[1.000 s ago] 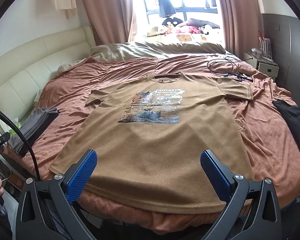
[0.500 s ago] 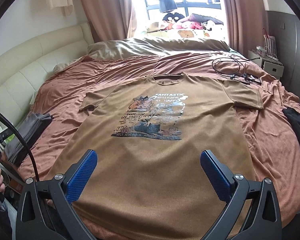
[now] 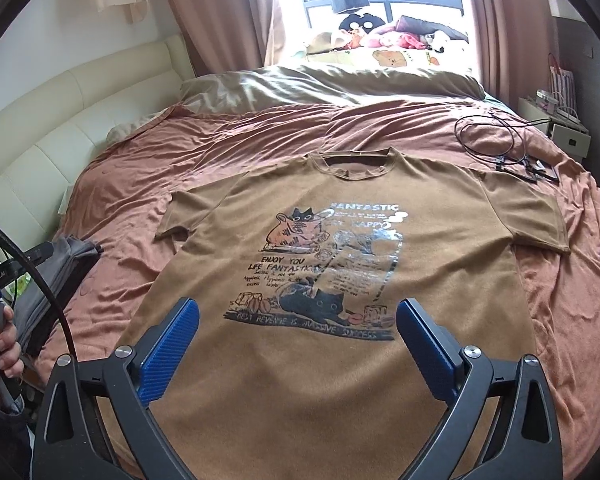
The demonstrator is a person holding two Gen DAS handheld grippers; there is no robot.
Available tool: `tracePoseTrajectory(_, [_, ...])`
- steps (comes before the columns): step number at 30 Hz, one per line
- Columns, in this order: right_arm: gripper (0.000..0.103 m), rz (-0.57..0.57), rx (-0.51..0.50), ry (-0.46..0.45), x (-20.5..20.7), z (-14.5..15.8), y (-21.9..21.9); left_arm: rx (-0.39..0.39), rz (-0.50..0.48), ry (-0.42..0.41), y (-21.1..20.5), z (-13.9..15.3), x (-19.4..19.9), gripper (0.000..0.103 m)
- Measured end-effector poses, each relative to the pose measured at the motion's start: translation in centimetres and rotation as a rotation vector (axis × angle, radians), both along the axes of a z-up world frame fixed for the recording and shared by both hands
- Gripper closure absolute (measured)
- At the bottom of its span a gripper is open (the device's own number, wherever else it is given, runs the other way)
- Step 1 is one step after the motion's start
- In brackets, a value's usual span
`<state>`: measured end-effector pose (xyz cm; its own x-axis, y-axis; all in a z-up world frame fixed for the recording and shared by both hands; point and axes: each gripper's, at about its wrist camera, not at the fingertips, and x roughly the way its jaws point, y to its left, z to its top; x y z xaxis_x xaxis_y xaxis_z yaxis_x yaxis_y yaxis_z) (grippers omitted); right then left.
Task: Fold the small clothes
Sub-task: 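Move both tools down over the brown T-shirt toward its sleeve side, then grasp the shirt's side edge with the left tool and fold it inward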
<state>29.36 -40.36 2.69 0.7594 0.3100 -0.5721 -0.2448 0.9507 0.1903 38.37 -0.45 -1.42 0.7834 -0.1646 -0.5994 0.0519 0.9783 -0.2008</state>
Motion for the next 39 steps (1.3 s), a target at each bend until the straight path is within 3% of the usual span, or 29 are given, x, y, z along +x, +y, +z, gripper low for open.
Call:
tracePoseTrajectory(11, [0.006, 0.018, -0.005, -0.014, 6.8, 0.3, 3.4, -0.053, 0.005, 0.059, 1.2, -1.8, 7.6, 0.029])
tracePoseTrajectory(20, [0.013, 0.016, -0.003, 0.006, 12.6, -1.2, 6.7, -0.119, 0.058, 0.074, 3.4, -3.4, 12.9, 0.033])
tracePoseTrajectory(39, [0.048, 0.082, 0.024, 0.131, 21.5, -4.6, 13.6, -0.237, 0.154, 0.259, 6.6, -10.7, 21.2, 0.045])
